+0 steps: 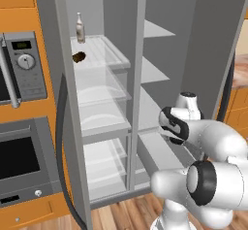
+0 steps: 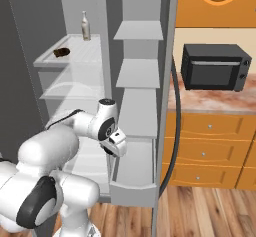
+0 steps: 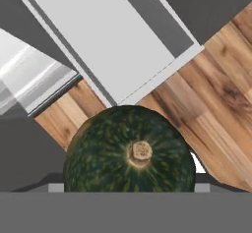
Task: Take the sweet potato and squash from the fridge shelf and place them in the freezer drawer to begin freezing them.
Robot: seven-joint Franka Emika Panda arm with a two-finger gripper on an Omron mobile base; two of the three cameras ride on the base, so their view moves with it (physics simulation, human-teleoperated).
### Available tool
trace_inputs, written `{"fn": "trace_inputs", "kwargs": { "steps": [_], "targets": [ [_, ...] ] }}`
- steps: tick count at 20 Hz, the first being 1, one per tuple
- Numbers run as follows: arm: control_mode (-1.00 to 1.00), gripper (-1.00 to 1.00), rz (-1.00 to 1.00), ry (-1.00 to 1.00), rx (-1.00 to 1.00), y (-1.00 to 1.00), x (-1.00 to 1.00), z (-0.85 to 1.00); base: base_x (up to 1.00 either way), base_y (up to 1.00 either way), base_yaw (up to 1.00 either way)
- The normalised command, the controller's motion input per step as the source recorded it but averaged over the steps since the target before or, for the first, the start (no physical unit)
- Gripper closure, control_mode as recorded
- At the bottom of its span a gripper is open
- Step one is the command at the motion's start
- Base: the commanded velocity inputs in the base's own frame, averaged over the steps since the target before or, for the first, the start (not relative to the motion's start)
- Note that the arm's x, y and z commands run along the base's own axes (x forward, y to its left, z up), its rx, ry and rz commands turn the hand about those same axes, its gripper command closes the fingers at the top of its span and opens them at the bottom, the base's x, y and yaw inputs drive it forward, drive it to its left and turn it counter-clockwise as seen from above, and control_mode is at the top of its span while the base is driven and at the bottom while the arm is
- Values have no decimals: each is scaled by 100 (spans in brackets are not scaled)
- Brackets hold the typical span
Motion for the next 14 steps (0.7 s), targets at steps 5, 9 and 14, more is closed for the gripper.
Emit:
{"fn": "trace_inputs", "kwargs": {
  "steps": [5,9,14],
  "targets": [
    [-100,100,-7,6,1,-26,20,-73,0,0,0],
    [-100,100,-3,7,5,-29,22,-60,0,0,0],
    [-100,100,0,2,4,-18,49,-56,0,0,0]
  ]
}}
